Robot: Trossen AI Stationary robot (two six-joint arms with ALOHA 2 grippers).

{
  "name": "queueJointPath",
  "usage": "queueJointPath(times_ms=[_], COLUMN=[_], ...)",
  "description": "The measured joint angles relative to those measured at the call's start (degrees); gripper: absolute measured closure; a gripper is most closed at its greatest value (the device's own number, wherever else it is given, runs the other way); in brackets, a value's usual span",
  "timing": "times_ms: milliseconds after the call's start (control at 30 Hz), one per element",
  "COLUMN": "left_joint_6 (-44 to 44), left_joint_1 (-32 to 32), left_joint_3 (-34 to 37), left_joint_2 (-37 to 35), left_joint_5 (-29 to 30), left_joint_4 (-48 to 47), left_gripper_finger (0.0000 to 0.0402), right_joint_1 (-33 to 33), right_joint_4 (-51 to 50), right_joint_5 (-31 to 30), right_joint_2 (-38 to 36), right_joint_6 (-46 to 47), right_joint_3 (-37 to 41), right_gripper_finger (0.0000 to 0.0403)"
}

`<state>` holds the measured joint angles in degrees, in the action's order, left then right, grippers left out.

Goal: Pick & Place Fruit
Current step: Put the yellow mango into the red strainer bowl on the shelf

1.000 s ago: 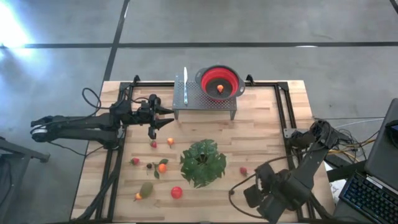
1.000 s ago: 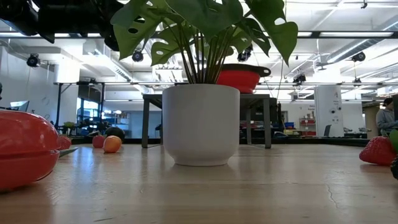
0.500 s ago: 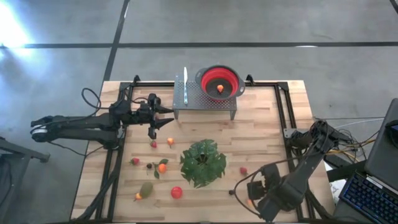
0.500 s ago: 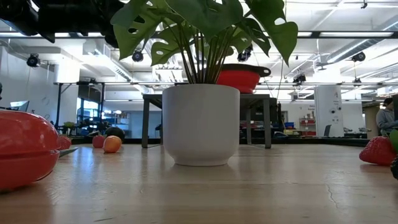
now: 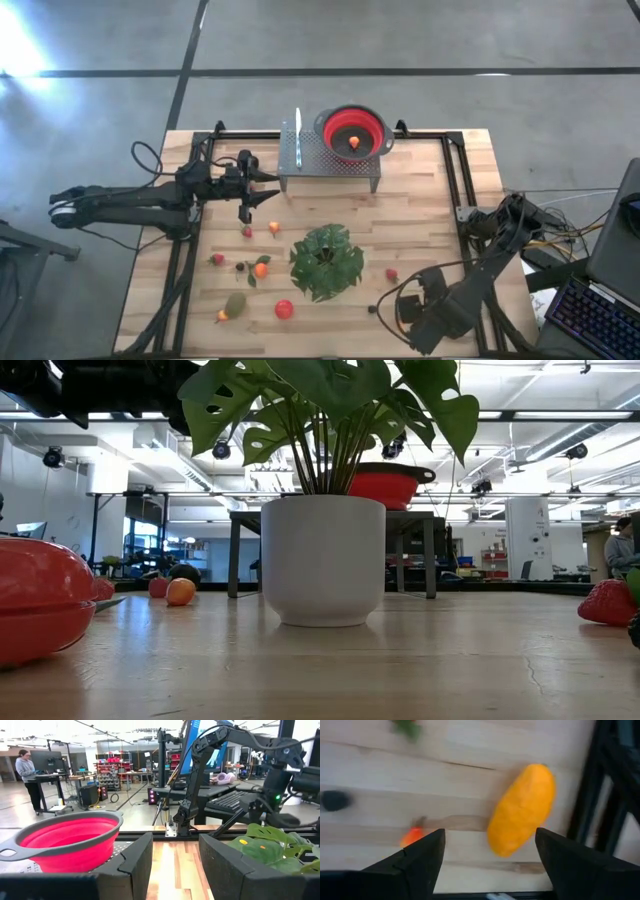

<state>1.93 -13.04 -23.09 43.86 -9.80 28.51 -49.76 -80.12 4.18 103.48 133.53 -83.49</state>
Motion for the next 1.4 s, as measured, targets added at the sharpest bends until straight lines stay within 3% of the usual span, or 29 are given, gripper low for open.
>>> queueJointPath(times_ms=[1033,1400], left_joint_6=[-0.02,-0.11], left_joint_1=[0.01,0.02], left_joint_3=[0.00,0.00], left_joint_2=[0.00,0.00], left_joint_5=[0.00,0.00], left_joint_4=[0.04,0.21], left_gripper_finger=[0.0234,0.0234], right_joint_1=[-0.26,-0.50], right_joint_4=[14.90,18.42], right_joint_5=[7.20,12.58], right_joint_2=[-0.22,-0.22], right_joint_6=[-0.60,-0.50], right_joint_3=[15.78,21.94], right_gripper_finger=[0.0064,0.0079])
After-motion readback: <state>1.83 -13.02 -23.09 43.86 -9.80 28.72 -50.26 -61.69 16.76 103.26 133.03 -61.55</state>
